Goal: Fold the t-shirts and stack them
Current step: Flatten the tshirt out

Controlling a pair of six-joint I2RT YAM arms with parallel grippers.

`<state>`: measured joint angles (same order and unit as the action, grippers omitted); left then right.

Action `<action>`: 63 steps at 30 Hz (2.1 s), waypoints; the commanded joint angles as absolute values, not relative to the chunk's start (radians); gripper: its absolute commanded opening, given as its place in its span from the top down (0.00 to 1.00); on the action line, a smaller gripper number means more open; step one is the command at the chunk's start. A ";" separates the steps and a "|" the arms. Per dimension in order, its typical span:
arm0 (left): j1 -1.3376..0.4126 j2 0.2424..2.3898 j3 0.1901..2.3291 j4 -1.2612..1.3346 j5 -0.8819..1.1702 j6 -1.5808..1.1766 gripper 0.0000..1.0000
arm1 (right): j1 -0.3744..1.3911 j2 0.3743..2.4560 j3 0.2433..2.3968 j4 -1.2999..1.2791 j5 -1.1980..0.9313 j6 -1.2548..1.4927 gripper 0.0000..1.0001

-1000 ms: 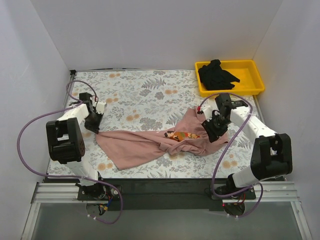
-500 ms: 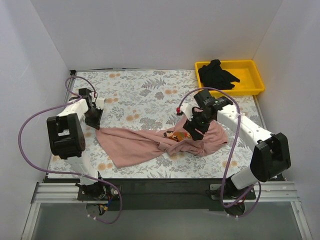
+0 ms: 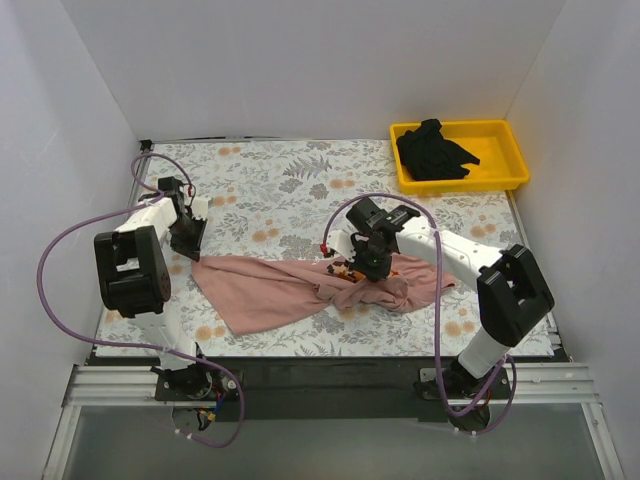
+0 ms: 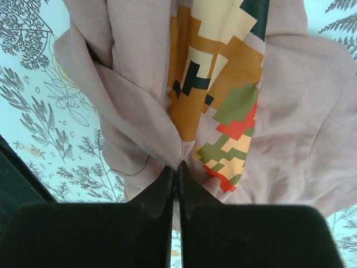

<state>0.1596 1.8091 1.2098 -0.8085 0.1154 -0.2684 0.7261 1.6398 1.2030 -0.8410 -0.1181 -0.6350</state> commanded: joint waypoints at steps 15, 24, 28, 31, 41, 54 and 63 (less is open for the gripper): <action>0.282 1.773 1.224 -0.845 0.067 -0.141 1.00 | 0.167 1.448 1.005 -0.913 -0.116 -0.822 0.99; 0.293 1.741 1.146 -0.835 0.028 -0.091 1.00 | 0.167 1.506 0.927 -0.948 -0.230 -0.798 0.99; 0.298 1.736 1.141 -0.844 0.061 -0.089 1.00 | 0.152 1.499 0.936 -1.002 -0.302 -0.825 0.71; 0.298 1.744 1.163 -0.867 0.107 -0.094 1.00 | 0.115 1.517 1.058 -1.015 -0.398 -0.783 0.57; 0.298 1.756 1.204 -0.899 0.144 -0.109 1.00 | 0.218 1.736 1.384 -1.032 -0.601 -0.581 0.69; 0.298 1.781 1.219 -0.913 0.152 -0.132 1.00 | 0.345 1.914 1.466 -0.904 -0.520 -0.451 0.61; 0.298 1.787 1.224 -0.914 0.152 -0.129 1.00 | 0.399 1.986 1.523 -0.899 -0.531 -0.433 0.58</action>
